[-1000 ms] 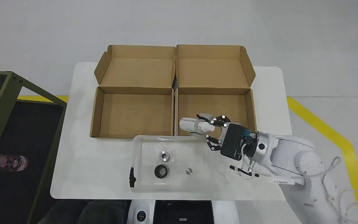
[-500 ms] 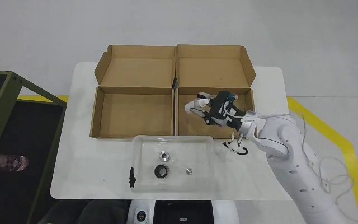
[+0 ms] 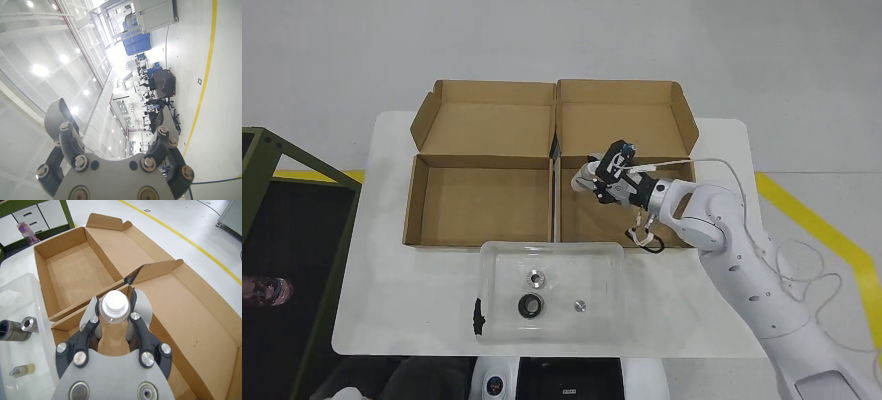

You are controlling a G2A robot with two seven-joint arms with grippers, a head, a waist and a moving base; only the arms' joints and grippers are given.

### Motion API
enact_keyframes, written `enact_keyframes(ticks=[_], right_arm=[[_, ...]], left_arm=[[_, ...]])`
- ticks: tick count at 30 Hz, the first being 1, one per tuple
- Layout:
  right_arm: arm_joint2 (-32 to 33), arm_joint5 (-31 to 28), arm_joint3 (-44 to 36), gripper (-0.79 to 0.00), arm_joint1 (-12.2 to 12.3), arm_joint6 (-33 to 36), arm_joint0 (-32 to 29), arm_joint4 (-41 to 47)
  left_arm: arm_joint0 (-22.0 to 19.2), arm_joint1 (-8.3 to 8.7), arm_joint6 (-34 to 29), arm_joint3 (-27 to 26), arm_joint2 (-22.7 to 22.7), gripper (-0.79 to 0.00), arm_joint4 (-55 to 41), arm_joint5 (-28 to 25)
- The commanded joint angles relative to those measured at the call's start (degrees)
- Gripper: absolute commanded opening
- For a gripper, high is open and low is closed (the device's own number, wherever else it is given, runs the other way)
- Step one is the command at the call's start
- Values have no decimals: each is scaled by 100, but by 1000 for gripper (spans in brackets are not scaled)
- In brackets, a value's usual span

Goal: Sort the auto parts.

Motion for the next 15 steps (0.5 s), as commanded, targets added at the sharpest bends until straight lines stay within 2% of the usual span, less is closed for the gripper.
enact_keyframes(ticks=[1,8,11,15], right_arm=[[-118,54,176,-785,-38,-25,99,-59],[-420,275,594,-779,-143,-88,324,-415],[-506,273,693,-582,-175,-121,367,-490],[-583,310,827,-465,-217,-144,397,-510]], left_arm=[[0,0,0,0,0,0,0,0],[0,0,0,0,0,0,0,0],[0,0,0,0,0,0,0,0],[0,0,0,0,0,0,0,0]])
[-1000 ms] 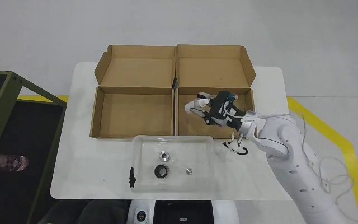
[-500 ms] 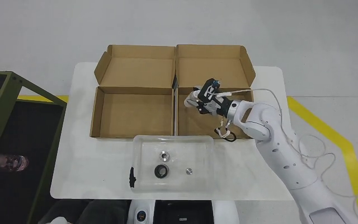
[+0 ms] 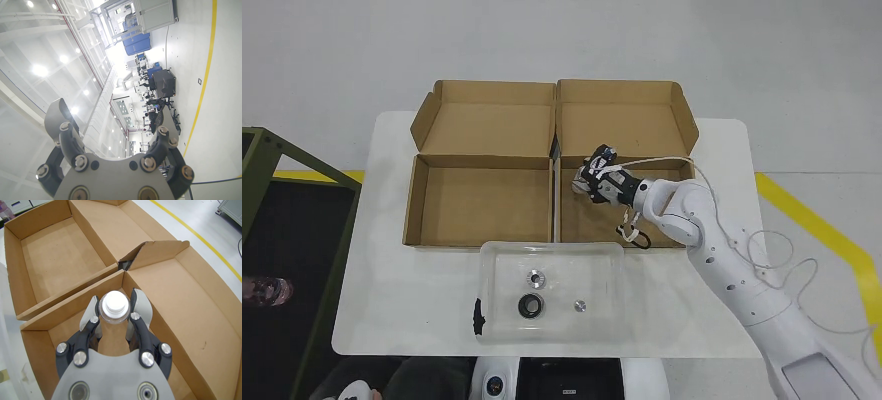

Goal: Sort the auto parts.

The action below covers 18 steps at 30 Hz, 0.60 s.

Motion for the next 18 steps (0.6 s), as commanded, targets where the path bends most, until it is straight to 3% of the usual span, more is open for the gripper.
enact_keyframes(ticks=[1,2,5,6,15,18], right_arm=[[-39,18,72,-434,-20,2,15,-12],[-58,22,105,-400,-30,2,23,-22],[-104,4,187,-166,-55,-12,46,-47],[-109,1,206,-135,-62,-23,50,-48],[349,-112,-487,0,42,3,-192,-89],[612,-286,-956,0,122,141,-381,-104]], left_arm=[[0,0,0,0,0,0,0,0],[0,0,0,0,0,0,0,0],[0,0,0,0,0,0,0,0],[0,0,0,0,0,0,0,0],[0,0,0,0,0,0,0,0],[0,0,0,0,0,0,0,0]])
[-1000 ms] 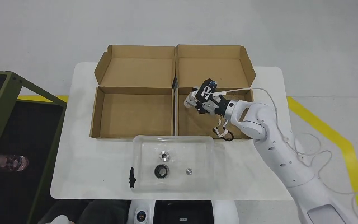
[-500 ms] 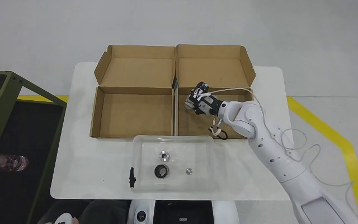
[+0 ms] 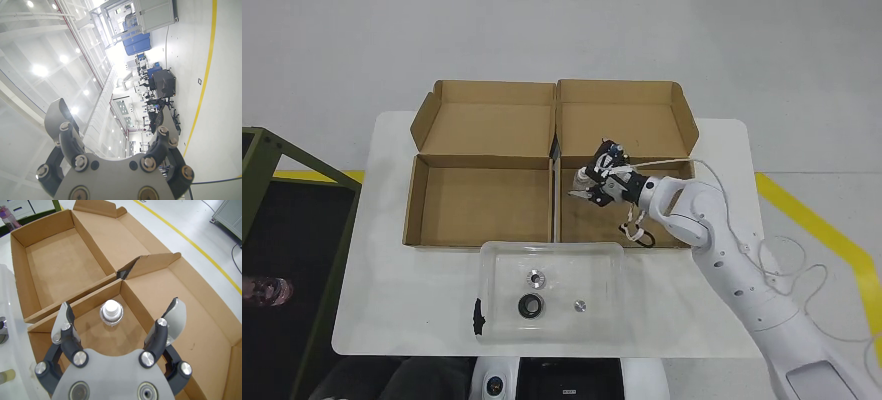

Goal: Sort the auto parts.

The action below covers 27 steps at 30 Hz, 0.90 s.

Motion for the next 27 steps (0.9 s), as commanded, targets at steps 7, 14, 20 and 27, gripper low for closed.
enact_keyframes(ticks=[7,14,20,27], right_arm=[[494,-604,-1259,0,179,450,-579,31],[564,-987,-2113,0,280,934,-1135,116],[495,-1299,-2626,0,352,1396,-1495,197],[316,-1417,-2963,0,410,1803,-1807,62]], left_arm=[[0,0,0,0,0,0,0,0],[0,0,0,0,0,0,0,0],[0,0,0,0,0,0,0,0],[0,0,0,0,0,0,0,0]])
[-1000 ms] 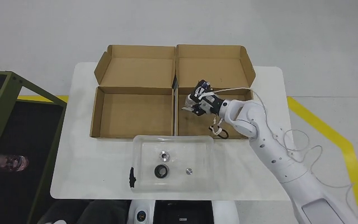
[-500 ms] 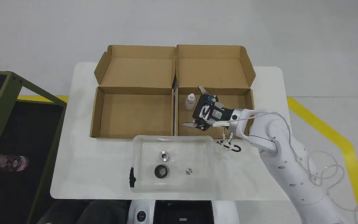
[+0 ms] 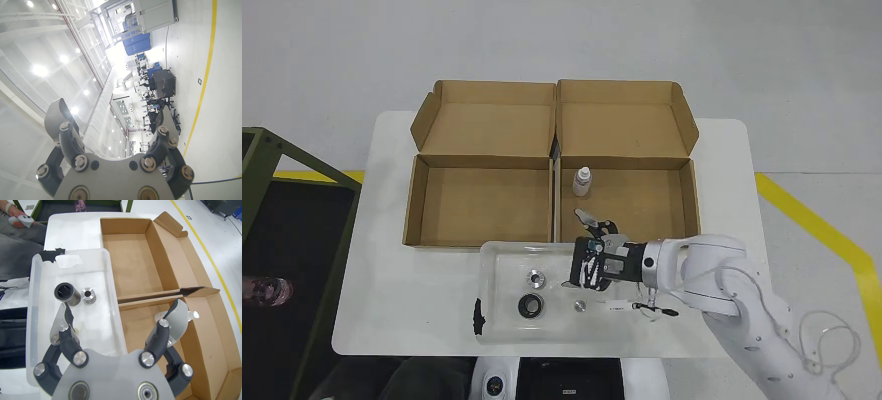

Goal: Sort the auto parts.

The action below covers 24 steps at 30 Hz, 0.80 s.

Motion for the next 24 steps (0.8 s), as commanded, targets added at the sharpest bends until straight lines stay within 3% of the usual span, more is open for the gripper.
enact_keyframes(ticks=[1,2,3,9,14,24], right_arm=[[-70,-22,-60,0,14,105,-87,-59],[-117,-49,-82,-89,20,159,-125,-77],[-168,-77,-100,-117,26,223,-157,-99],[-415,-94,-156,-65,49,503,-273,-270],[-513,-65,-137,-135,75,635,-368,-408],[-695,-95,5,-157,128,770,-575,-554]], left_arm=[[0,0,0,0,0,0,0,0],[0,0,0,0,0,0,0,0],[0,0,0,0,0,0,0,0],[0,0,0,0,0,0,0,0],[0,0,0,0,0,0,0,0],[0,0,0,0,0,0,0,0]])
